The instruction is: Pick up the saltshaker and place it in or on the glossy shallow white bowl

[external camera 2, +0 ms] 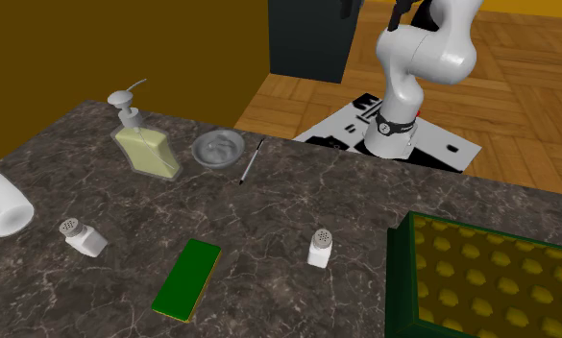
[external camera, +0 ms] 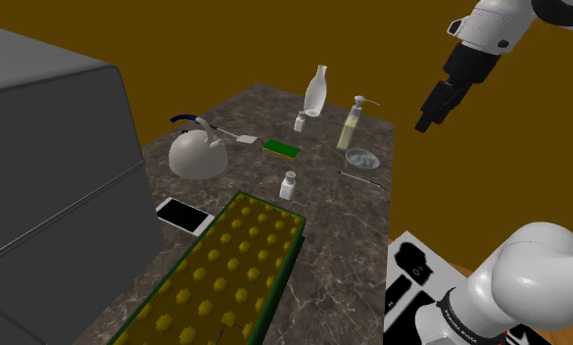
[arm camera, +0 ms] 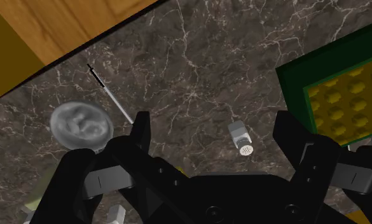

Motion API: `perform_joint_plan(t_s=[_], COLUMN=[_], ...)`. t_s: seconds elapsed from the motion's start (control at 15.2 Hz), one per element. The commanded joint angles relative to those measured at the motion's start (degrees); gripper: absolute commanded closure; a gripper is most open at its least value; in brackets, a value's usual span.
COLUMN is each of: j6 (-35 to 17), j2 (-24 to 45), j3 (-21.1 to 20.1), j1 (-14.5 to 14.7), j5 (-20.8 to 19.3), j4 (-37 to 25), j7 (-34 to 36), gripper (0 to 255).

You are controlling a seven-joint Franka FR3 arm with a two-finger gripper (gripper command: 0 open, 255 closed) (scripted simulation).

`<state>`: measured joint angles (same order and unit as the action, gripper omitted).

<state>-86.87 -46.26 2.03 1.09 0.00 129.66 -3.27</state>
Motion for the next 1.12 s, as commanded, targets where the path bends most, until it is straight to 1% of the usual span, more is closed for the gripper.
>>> perform_joint_plan(t_s=[0.0, 0.53, 1.06], j6=[0.0, -8.1, -13.5], j2=[0.0, 15.8, 33.3], j3=[0.0, -4.7, -8.5], j1=[0.0, 1.3, 2.3], j5=[0.0, 0.9, 0.0], j4=[0.0, -2.9, -10.1], j7=[0.0, 4.3, 8.9], gripper=[0, 0, 0])
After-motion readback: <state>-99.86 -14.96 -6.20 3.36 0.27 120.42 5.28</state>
